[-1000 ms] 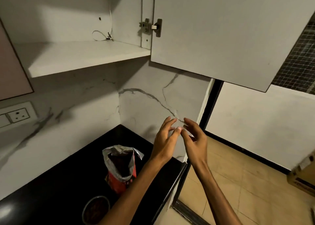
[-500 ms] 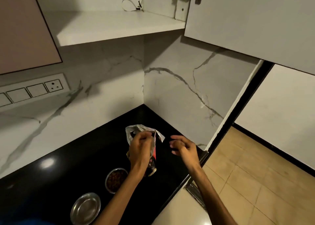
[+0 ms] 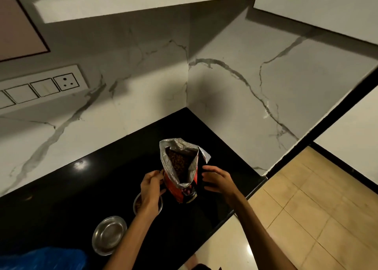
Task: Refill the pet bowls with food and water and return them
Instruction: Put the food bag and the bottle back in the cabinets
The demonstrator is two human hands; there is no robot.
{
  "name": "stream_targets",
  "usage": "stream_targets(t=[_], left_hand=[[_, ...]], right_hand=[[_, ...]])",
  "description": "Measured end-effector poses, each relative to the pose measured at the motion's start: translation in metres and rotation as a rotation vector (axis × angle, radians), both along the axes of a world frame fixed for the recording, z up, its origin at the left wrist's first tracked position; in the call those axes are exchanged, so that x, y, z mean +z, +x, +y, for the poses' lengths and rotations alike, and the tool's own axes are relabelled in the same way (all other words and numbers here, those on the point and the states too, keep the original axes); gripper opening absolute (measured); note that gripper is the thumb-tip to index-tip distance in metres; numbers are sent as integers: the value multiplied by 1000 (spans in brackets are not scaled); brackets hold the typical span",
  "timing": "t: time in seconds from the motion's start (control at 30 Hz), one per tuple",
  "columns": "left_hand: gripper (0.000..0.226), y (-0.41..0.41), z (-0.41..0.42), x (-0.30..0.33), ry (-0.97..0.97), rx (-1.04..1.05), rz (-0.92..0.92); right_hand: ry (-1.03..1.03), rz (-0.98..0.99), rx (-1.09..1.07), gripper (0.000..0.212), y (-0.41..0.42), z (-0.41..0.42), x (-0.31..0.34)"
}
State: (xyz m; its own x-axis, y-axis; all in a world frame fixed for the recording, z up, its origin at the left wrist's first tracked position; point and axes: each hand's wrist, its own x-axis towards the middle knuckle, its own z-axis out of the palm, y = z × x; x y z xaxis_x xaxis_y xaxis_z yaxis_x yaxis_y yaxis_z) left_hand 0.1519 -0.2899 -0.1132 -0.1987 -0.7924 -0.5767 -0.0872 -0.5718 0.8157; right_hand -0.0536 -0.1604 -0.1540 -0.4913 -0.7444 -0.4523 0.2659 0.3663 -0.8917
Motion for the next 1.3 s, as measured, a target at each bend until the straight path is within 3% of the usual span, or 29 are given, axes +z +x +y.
stream_targets(t=[0.2, 0.5, 0.7, 0.83, 0.93, 1.3], left_hand=[[32, -11, -5, -22, 165, -76, 33], [41, -17, -14, -27, 264, -67, 131], [72, -23, -18, -34, 297, -22, 145], [69, -25, -19, -36, 308, -2, 157], [34, -29, -22, -38, 304, 1, 174], [55, -23, -18, -21, 176, -69, 126]], right_hand=[[33, -80, 124, 37, -12, -24, -19], [28, -222, 227, 55, -32, -52, -42], [34, -277, 334, 63, -38, -64, -43], [28, -264, 358, 58, -40, -65, -43], [20, -230, 372, 65, -39, -67, -43], [-36, -201, 321, 66, -37, -62, -26]])
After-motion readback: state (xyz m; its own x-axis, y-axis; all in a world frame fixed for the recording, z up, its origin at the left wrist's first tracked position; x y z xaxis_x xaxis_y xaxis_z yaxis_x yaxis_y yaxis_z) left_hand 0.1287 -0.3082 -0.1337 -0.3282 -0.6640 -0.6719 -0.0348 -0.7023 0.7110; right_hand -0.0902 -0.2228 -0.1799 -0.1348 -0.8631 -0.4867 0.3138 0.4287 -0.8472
